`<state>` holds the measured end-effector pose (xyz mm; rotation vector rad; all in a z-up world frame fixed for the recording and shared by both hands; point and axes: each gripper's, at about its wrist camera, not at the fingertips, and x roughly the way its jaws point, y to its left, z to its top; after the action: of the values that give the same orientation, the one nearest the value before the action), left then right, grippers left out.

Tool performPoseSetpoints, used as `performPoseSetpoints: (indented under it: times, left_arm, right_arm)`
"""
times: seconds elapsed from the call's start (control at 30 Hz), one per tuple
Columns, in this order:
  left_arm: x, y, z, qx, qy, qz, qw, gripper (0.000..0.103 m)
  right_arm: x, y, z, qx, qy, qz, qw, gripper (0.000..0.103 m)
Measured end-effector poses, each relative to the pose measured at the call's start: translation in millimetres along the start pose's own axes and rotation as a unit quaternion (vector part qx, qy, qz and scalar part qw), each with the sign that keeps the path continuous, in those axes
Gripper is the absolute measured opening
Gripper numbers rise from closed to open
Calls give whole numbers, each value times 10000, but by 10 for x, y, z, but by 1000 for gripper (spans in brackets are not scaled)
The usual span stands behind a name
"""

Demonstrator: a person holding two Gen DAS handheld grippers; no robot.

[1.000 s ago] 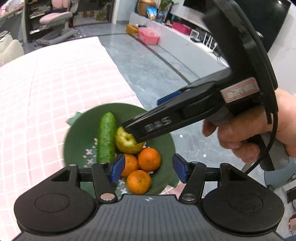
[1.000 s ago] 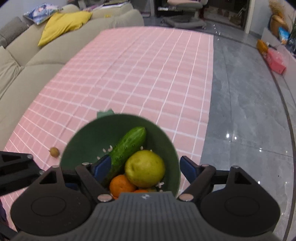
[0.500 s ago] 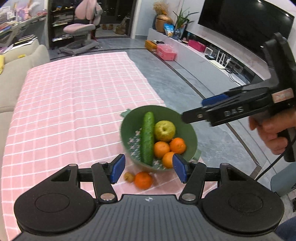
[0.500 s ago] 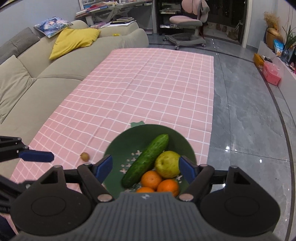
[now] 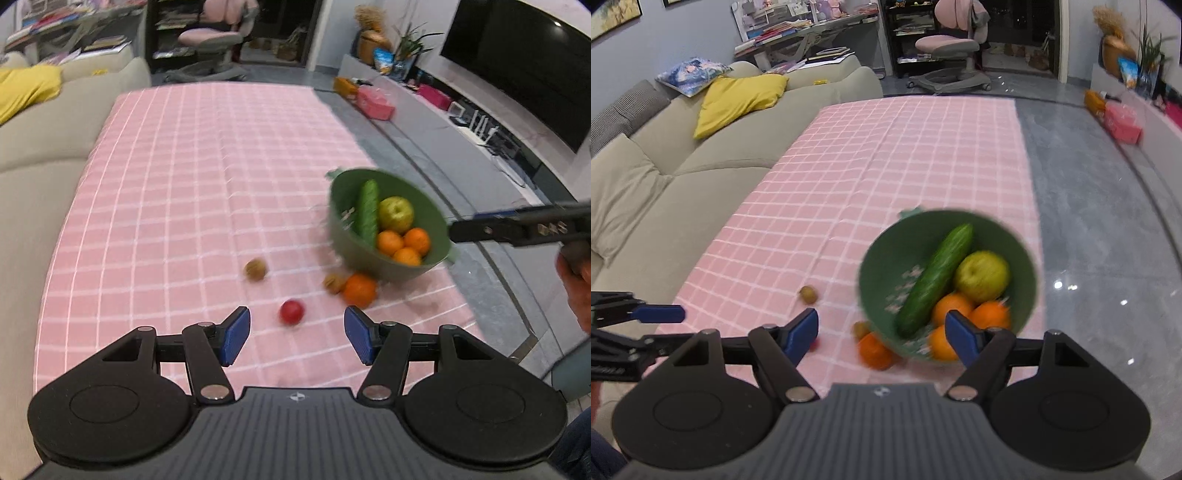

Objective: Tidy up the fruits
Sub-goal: 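Move both tools back toward the loose fruit on the cloth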

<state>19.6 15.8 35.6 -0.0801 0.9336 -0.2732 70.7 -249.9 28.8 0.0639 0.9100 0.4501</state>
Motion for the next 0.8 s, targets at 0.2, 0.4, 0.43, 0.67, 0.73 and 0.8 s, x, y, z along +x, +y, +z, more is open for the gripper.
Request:
performPoseSetpoints:
  times: [0.2, 0.4, 0.43, 0.67, 0.73, 0.8]
  left_arm:
    - [175, 265, -214, -190, 52, 31, 9998, 69]
    - [371, 333, -311, -115, 141, 24, 9998, 69]
    - [404, 329, -307, -66, 151, 63, 9998, 69]
    - [598, 369, -190, -19, 5, 62, 10000, 69]
    - [688, 397, -154, -43, 33, 98, 9999, 69]
    - [771, 419, -118, -55, 32, 118, 9999, 69]
  right_arm:
    - [297, 189, -435, 310, 44, 70, 9995, 72]
    - [668, 220, -714, 451, 171, -373, 9981, 72]
    - [721, 201, -741, 535, 174, -413, 9976, 71]
    - [1043, 109, -732, 1137, 137, -457, 9924, 69]
    - [1094, 142, -727, 1104, 106, -495, 9926, 69]
    - [1141, 170, -724, 1105, 95, -501, 9926, 69]
